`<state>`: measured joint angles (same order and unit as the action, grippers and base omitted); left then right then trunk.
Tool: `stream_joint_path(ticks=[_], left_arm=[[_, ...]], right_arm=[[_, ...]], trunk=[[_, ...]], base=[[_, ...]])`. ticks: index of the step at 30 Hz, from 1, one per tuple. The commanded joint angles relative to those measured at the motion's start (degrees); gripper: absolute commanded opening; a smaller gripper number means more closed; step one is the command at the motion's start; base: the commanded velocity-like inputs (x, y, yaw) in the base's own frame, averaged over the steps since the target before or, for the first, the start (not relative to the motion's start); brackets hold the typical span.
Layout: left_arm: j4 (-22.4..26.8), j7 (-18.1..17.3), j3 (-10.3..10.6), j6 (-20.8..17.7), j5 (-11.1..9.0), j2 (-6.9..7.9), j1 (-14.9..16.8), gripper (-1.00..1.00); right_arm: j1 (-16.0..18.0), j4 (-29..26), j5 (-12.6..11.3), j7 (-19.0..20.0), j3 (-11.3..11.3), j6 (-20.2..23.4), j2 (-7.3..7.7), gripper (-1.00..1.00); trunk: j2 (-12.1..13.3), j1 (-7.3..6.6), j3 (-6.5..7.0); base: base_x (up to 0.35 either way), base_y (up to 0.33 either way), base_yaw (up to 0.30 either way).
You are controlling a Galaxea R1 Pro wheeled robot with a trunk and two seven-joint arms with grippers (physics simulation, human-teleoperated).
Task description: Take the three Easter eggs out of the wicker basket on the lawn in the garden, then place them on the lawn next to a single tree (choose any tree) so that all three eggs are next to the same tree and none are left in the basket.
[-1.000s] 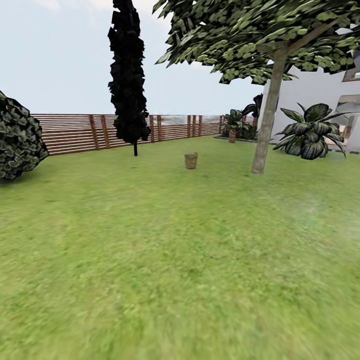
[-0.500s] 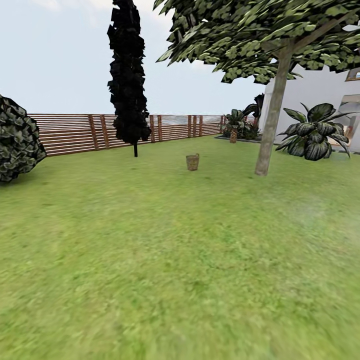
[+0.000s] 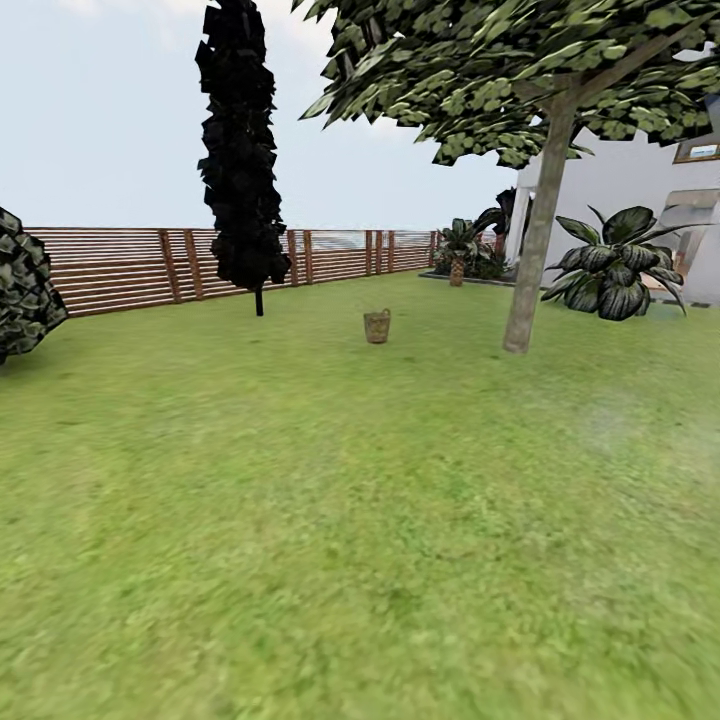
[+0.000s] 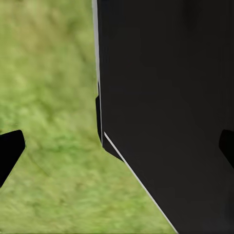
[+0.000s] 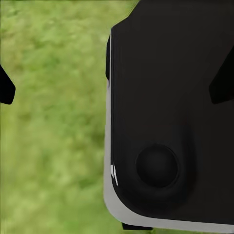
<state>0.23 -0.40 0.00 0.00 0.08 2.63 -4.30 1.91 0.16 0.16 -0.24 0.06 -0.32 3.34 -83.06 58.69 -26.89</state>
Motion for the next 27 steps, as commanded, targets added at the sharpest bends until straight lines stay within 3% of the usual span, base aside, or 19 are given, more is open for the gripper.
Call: stream_joint_path(ticks=[1,19,27], left_arm=[[0.0,0.0,0.0,0.0,0.0,0.01,0.0,1.00],[0.0,0.0,0.0,0.0,0.0,0.01,0.0,1.00],[0.0,0.0,0.0,0.0,0.0,0.01,0.0,1.00]], right_arm=[[0.0,0.0,0.0,0.0,0.0,0.0,0.00,1.00],[0.0,0.0,0.1,0.0,0.1,0.0,0.00,1.00],[0.0,0.0,0.0,0.0,0.0,0.0,0.00,1.00]], trunk=[[0.0,0.04,-0.04],[0.0,0.04,-0.04],[0.0,0.04,-0.16]], base=[[0.329,0.104,-0.004],[0.329,0.092,0.000],[0.329,0.076,-0.120]])
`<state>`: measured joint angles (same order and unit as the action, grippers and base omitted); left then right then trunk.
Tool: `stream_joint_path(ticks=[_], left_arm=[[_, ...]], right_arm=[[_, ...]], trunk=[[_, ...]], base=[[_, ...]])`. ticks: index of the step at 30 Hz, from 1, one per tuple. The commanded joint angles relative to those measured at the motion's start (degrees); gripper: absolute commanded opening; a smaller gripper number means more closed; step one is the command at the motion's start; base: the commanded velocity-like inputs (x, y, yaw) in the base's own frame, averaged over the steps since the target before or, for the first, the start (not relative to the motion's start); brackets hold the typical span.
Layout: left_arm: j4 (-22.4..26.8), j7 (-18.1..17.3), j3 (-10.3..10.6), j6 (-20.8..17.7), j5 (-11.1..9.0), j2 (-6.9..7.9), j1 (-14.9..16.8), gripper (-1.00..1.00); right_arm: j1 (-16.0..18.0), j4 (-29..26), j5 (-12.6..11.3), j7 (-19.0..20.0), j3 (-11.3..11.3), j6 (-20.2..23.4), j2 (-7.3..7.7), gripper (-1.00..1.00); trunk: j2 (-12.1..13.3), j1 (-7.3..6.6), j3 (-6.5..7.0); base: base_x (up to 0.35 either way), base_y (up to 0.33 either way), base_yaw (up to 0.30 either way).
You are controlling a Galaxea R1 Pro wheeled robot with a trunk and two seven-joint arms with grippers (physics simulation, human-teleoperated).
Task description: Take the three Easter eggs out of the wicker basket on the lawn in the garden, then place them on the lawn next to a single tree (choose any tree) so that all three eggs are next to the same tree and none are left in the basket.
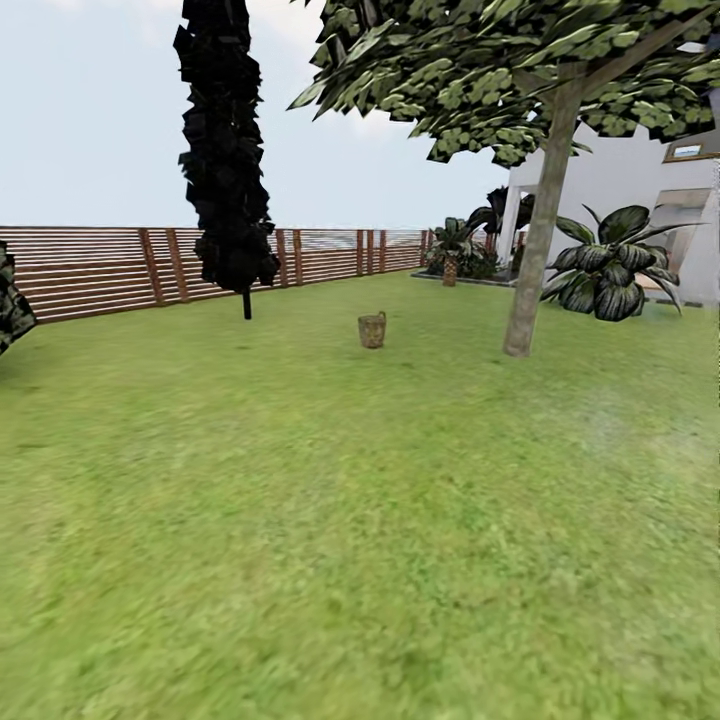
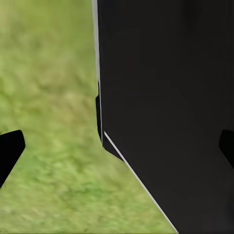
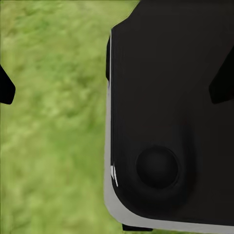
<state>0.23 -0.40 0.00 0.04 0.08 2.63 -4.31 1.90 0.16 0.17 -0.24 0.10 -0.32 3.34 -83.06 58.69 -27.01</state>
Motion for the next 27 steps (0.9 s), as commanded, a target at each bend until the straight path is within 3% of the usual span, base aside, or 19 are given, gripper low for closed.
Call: stream_joint_path(ticks=[1,27], left_arm=[[0.0,0.0,0.0,0.0,0.0,0.01,0.0,1.00],[0.0,0.0,0.0,0.0,0.0,0.01,0.0,1.00]], right_arm=[[0.0,0.0,0.0,0.0,0.0,0.0,0.00,1.00],[0.0,0.0,0.0,0.0,-0.1,0.0,0.00,1.00]], trunk=[[0.0,0.03,-0.06],[0.0,0.03,-0.08]], base=[[0.329,0.074,-0.050],[0.329,0.074,-0.002]])
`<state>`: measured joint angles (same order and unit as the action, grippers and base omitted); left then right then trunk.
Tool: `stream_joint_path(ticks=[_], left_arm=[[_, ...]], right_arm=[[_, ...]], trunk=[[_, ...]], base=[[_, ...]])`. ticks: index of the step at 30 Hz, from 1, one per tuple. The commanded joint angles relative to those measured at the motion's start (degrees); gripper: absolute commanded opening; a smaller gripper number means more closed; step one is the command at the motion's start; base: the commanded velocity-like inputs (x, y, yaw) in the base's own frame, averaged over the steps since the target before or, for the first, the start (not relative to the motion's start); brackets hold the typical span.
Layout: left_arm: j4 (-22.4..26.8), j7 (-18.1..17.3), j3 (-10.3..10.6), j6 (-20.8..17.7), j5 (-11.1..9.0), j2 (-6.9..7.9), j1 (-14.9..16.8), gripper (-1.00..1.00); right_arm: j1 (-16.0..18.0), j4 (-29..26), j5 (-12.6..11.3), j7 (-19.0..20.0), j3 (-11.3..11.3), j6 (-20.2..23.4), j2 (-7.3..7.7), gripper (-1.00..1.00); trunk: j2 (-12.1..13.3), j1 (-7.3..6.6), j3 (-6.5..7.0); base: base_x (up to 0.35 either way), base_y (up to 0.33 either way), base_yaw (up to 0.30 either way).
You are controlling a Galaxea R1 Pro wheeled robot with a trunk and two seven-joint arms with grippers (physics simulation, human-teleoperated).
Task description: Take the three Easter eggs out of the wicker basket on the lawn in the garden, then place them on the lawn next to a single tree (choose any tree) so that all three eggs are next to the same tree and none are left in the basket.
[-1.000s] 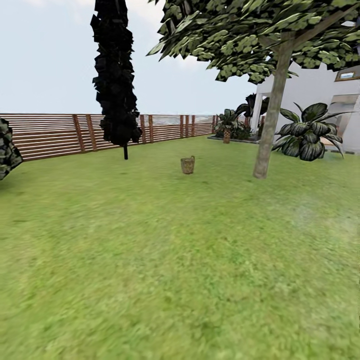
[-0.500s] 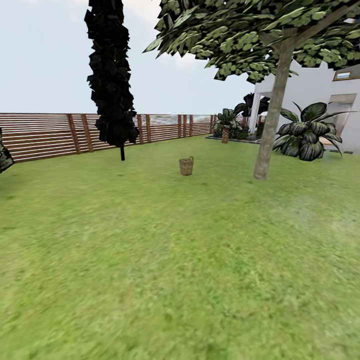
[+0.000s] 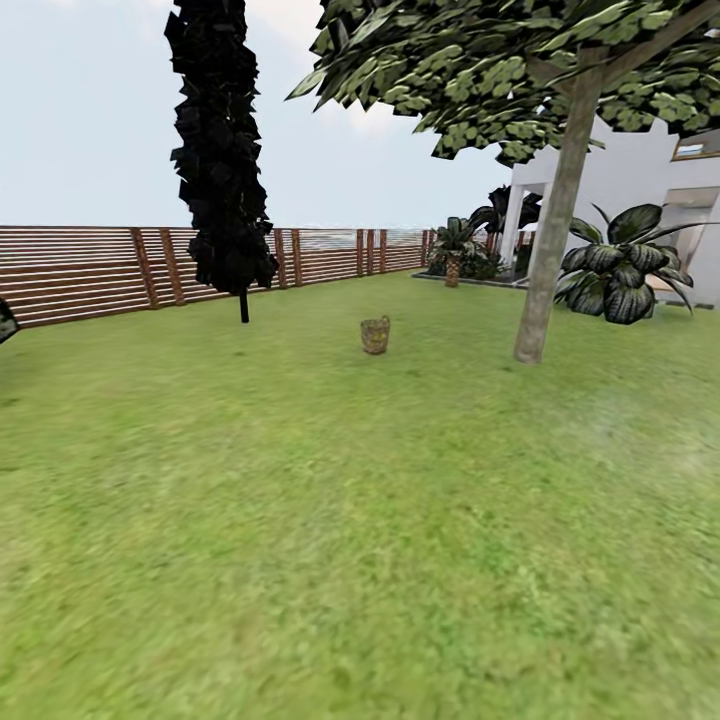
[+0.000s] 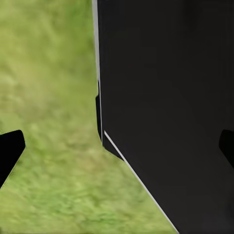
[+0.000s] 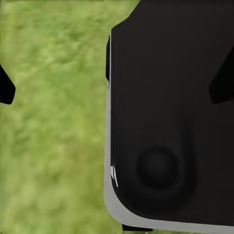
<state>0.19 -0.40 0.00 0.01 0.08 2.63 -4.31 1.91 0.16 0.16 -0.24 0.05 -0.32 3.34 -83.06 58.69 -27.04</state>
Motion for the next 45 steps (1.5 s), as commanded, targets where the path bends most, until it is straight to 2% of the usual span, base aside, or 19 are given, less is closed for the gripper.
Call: stream_joint_path(ticks=[1,17,27,45], left_arm=[[0.0,0.0,0.0,0.0,0.0,0.01,0.0,1.00],[0.0,0.0,0.0,0.0,0.0,0.01,0.0,1.00],[0.0,0.0,0.0,0.0,0.0,-0.01,0.0,1.00],[0.1,0.0,0.0,0.0,-0.1,0.01,0.0,1.00]], right_arm=[[0.0,0.0,0.0,0.0,0.0,0.0,0.00,1.00],[0.0,0.0,0.0,0.0,0.0,0.0,0.00,1.00],[0.0,0.0,0.0,0.0,0.1,0.0,0.01,1.00],[0.0,0.0,0.0,0.0,0.0,0.0,0.00,1.00]], trunk=[[0.0,0.03,-0.04],[0.0,0.03,-0.04],[0.0,0.03,-0.04],[0.0,0.03,-0.04]], base=[[0.330,0.072,0.000],[0.332,0.051,-0.001],[0.334,0.000,-0.172],[0.334,0.000,-0.005]])
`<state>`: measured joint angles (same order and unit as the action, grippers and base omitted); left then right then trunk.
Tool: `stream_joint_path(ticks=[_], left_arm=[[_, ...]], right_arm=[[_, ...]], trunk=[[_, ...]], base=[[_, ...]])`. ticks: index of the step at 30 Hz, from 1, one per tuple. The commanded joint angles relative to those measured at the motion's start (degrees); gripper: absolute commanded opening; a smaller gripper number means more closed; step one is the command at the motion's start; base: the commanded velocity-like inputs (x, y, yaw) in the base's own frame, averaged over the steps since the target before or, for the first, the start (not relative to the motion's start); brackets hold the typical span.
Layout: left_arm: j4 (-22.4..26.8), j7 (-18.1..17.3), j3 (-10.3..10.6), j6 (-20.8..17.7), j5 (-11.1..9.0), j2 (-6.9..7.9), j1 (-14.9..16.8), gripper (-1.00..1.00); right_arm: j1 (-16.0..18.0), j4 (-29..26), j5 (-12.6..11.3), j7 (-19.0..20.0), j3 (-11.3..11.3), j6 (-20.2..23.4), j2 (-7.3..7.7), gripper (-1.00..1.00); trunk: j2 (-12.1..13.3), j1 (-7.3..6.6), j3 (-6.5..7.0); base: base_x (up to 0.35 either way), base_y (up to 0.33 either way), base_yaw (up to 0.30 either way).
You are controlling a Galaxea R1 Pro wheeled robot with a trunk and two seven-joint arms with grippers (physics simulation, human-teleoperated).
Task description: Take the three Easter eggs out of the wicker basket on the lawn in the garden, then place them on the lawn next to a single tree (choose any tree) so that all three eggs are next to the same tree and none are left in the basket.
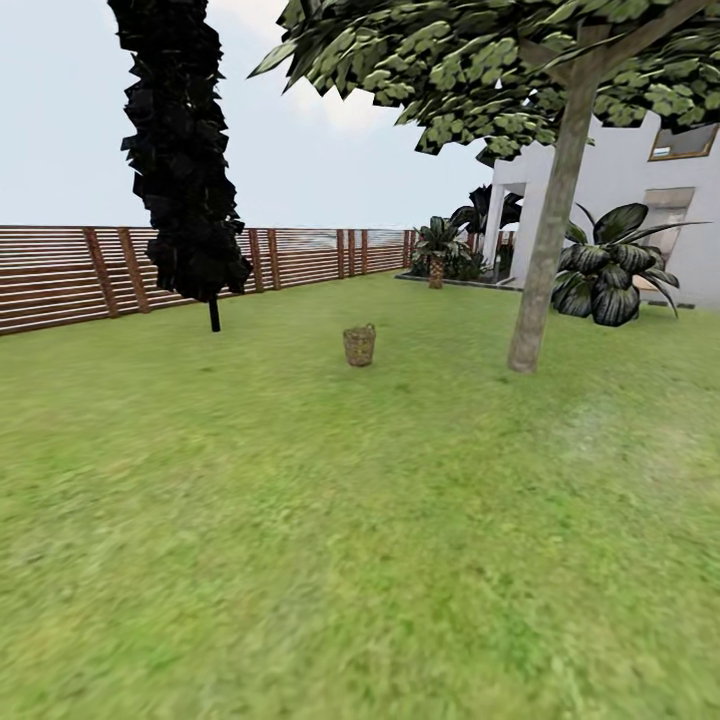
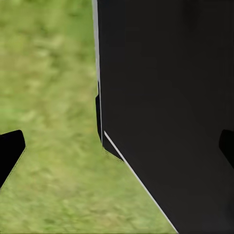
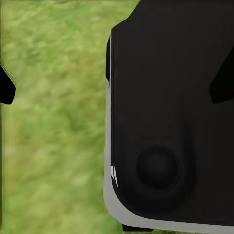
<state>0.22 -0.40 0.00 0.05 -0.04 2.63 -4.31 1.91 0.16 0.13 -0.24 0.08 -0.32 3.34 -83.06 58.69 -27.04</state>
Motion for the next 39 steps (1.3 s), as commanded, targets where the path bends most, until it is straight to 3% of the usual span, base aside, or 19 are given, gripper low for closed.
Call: stream_joint_path(ticks=[1,17,39], left_arm=[[0.0,0.0,0.0,0.0,0.0,0.01,0.0,1.00],[0.0,-0.1,0.0,0.0,0.1,0.01,0.0,1.00],[0.0,-0.1,0.0,0.0,0.1,0.01,0.0,1.00]], right_arm=[[0.0,0.0,0.0,0.0,0.0,0.0,0.00,1.00],[0.0,0.0,0.0,0.0,0.0,0.0,0.00,1.00],[0.0,0.0,0.1,0.0,0.0,0.0,0.00,1.00]], trunk=[[0.0,0.03,-0.04],[0.0,0.03,-0.04],[0.0,0.03,-0.04]], base=[[0.334,0.000,0.000],[0.334,0.019,0.000],[0.295,0.211,-0.065]])
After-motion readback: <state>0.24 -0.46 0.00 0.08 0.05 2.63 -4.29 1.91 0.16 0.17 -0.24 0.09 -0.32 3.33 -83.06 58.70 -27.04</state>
